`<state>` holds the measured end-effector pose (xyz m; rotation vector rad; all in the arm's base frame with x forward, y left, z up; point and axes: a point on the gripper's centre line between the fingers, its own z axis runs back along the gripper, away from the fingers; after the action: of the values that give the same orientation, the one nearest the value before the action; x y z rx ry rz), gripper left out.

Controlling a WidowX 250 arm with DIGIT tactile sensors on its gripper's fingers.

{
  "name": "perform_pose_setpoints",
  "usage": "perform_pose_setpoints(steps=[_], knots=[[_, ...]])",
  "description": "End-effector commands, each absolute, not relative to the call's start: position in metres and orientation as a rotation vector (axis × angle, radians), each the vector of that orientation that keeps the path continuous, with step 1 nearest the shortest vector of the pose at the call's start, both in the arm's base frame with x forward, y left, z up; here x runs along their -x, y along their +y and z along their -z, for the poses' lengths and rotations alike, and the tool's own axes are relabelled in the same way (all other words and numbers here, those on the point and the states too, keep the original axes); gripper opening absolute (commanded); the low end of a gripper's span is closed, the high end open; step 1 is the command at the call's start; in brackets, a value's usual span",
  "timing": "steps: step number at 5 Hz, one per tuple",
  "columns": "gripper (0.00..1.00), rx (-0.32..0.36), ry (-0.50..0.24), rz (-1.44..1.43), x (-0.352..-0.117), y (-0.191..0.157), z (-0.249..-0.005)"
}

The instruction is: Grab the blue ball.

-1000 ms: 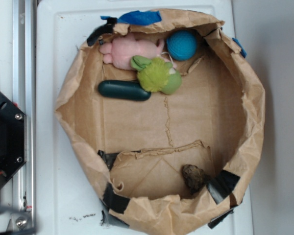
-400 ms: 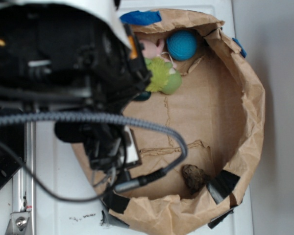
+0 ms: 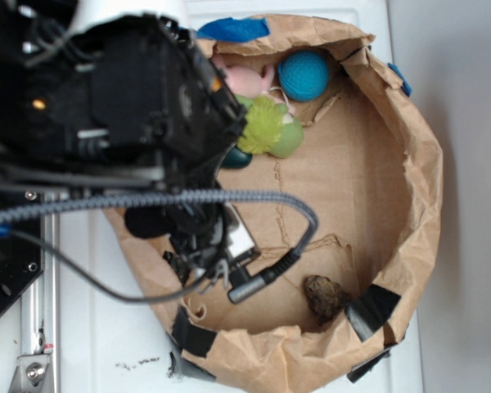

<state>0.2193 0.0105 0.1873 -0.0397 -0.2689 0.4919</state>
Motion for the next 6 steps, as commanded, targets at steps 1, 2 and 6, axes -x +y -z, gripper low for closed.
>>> perform_pose_setpoints(steps=[1, 2, 6], knots=[[1.0, 0.046, -0.292, -0.491, -0.22, 0.013, -0.195], [1.0, 0.046, -0.292, -0.491, -0.22, 0.013, -0.195], [1.0, 0.038, -0.233, -0.53, -0.245, 0.047, -0.139]])
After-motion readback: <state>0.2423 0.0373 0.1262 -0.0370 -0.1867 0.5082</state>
